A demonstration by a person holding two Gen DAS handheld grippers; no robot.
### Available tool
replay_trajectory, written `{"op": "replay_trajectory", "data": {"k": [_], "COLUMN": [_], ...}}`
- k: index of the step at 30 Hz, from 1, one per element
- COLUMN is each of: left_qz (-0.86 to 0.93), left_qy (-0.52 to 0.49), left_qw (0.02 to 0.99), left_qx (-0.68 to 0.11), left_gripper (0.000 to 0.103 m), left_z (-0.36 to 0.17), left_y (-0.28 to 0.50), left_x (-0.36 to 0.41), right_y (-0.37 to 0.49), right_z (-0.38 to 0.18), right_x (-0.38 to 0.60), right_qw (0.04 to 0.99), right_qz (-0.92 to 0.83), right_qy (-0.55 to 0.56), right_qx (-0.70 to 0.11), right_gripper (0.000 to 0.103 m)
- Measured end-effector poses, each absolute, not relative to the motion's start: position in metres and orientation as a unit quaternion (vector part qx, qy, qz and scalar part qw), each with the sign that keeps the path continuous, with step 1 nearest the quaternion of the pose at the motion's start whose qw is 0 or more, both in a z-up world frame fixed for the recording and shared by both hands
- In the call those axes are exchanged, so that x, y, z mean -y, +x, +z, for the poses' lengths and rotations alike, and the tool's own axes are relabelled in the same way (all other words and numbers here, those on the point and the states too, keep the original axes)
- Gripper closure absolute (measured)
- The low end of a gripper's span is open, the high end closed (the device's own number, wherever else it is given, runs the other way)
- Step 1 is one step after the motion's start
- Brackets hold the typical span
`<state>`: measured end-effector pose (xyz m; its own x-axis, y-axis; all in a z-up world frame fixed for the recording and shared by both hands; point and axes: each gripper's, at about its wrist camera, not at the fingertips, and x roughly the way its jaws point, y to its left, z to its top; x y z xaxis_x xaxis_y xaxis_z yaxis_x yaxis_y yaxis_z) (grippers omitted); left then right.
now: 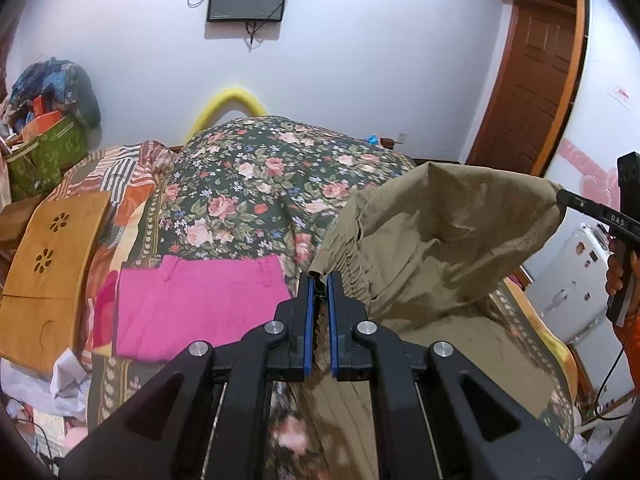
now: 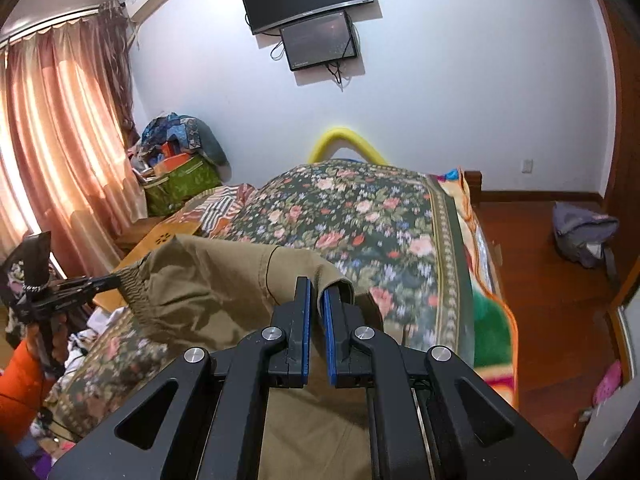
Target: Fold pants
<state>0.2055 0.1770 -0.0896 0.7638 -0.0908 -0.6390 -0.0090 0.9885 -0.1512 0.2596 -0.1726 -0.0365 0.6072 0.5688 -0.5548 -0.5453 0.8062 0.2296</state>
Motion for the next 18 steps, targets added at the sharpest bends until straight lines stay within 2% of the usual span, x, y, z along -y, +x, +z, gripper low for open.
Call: {"op": "replay_trajectory", "data": {"k": [18], "left_qz": [-0.036], "left_qy": [-0.056], "left_qw": [0.926], "left_qx": [-0.371], "left_gripper": [0.098], "left_z": [-0.119], "left_y": [0.099], "left_x": [-0.134], "right_y": [0.158], "right_z": [-0.081], "right_x": [0.222], "right_qw": [0.881], "right_qz": [0.304], "right_qy": [0.076], "right_qx": [-0.354], "right_gripper": [0.097]}}
